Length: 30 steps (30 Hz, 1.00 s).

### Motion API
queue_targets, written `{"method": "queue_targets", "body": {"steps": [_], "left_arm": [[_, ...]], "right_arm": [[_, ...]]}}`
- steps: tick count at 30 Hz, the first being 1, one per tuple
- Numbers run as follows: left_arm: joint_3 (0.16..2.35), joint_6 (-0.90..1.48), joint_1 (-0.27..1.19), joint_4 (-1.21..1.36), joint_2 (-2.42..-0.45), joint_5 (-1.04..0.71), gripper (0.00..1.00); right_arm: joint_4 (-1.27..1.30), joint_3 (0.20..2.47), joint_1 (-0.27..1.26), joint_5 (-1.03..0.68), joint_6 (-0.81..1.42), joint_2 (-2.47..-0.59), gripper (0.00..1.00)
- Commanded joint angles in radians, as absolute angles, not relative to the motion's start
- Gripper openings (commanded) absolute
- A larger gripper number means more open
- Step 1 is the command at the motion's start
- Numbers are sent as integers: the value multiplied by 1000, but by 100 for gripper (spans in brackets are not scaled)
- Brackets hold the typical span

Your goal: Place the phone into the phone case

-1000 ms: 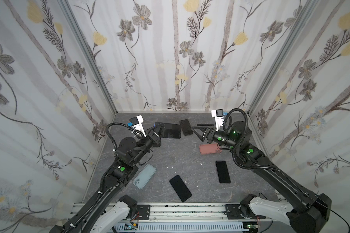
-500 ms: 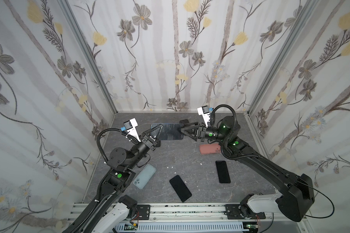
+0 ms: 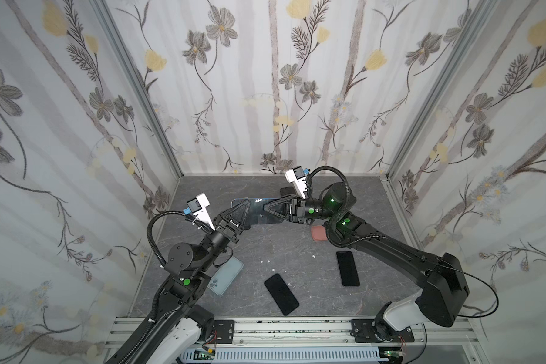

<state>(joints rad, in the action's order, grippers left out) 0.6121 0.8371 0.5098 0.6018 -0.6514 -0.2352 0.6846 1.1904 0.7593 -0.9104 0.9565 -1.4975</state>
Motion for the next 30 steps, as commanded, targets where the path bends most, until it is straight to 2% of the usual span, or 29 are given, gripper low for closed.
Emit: {"method": "queue_targets", "body": {"steps": [1, 6, 17, 18, 20, 21, 23, 24, 27, 30], "left_arm": [[599, 826, 509, 642, -632, -170, 0], [574, 826, 509, 604, -585, -125, 0], [529, 804, 509, 538, -522, -6, 0], [530, 804, 509, 536, -523, -6, 6], [532, 802, 509, 525, -523, -6, 12], [532, 802, 509, 525, -522, -5, 21], [538, 797, 509, 507, -514, 16, 53], [547, 790, 509, 477, -505, 36, 60], [589, 768, 509, 289, -457, 155, 69], [606, 769, 509, 48, -384, 281, 71]], "right_arm": [[772, 1181, 764, -907, 978, -1477, 9], [755, 1168, 767, -904, 962, -1459, 0], [722, 1147, 788, -849, 920, -1423, 0], [721, 1147, 788, -845, 920, -1422, 0], [720, 1153, 788, -846, 920, -1425, 0], [707, 1162, 789, -847, 918, -1427, 0], [650, 1183, 787, -836, 888, -1430, 0], [608, 1191, 785, -819, 865, -1428, 0], [477, 1203, 763, -740, 808, -1424, 0], [356, 1208, 712, -683, 771, -1435, 0]]}}
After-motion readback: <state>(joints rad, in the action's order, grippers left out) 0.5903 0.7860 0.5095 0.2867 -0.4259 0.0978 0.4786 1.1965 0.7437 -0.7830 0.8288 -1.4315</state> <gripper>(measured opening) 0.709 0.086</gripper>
